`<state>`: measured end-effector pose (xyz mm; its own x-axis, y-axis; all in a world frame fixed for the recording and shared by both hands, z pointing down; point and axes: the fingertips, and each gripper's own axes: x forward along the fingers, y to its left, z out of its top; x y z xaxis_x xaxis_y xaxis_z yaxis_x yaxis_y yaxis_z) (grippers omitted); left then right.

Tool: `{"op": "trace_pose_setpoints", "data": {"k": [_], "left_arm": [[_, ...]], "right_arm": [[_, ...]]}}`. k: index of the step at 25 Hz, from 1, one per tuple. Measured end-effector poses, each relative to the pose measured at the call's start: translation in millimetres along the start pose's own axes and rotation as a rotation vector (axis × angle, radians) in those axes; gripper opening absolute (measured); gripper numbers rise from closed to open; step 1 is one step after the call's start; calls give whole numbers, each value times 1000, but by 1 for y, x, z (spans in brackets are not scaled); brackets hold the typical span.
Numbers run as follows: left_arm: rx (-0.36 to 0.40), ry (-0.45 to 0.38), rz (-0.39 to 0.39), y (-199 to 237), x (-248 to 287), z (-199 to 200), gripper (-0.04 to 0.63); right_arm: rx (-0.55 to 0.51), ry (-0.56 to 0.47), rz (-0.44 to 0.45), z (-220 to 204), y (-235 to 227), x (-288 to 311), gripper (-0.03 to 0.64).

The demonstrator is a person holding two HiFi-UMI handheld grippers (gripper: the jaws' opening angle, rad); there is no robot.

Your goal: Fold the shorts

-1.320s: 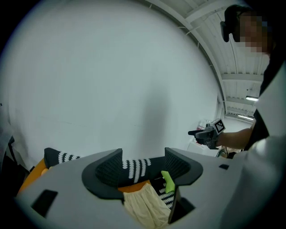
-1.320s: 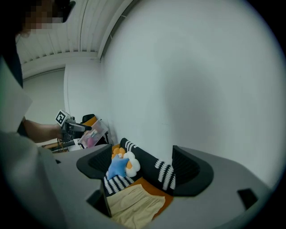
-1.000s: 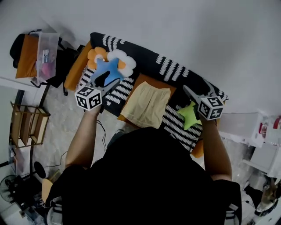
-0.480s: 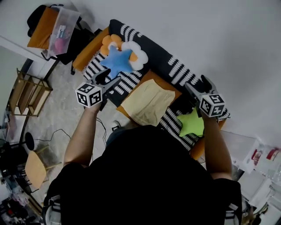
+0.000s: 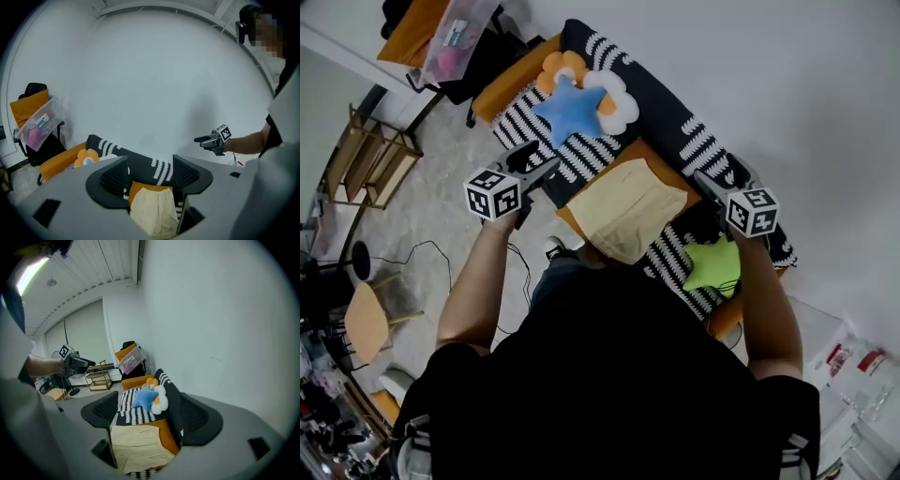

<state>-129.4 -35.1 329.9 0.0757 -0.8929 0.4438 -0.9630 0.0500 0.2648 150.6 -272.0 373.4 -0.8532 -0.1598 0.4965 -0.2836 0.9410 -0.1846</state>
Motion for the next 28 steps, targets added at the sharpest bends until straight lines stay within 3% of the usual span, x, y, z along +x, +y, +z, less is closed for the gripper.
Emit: {"op": "trace_pose_setpoints", "data": {"k": [14,18,28], "left_arm": [[-94,179,59,74,16,-113,316],[-119,257,32,96,24,-144,316],[-181,413,-42,135,54,-232,318]], "right_arm": [[-145,285,112,-82,13,126,412],[-208,352,136,-91,21,161,379],[-314,551,228,-153,35,243,377]]}}
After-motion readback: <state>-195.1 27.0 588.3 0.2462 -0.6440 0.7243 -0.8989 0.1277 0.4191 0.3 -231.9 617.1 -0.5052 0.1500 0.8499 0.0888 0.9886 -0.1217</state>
